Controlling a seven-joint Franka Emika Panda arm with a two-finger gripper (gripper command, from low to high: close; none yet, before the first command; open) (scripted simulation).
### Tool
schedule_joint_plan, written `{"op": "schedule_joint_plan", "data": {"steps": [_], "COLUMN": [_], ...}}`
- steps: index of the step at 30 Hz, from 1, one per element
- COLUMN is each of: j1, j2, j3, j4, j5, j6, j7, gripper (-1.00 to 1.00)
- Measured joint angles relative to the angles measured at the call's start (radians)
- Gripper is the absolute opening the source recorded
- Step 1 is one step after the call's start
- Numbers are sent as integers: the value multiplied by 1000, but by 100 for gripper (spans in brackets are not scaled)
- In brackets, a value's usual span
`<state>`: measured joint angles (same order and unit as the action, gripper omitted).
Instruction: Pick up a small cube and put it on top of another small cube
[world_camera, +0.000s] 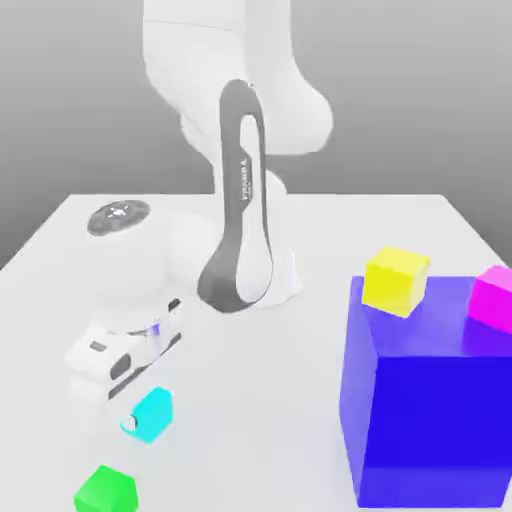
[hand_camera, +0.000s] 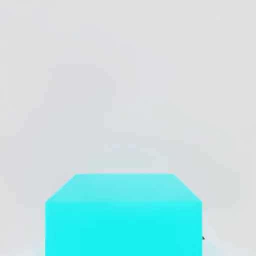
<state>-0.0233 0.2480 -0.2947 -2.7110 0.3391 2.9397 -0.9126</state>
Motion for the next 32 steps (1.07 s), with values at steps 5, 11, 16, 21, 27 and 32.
{"op": "schedule_joint_plan", "data": {"steps": [5,11,16,21,27,32], "j1": [64,86,114,89,77,103], "j2": [-143,-81,-20,112,140,55], "j3": [-110,-124,-126,-74,-58,-95], "j4": [-29,155,330,405,408,402], "j5": [-204,-191,-168,-78,-57,-125], "j6": [-107,-254,-367,-311,-288,-357], "j7": [160,342,503,504,490,539], "gripper": [-100,-100,-100,-100,100,100]}}
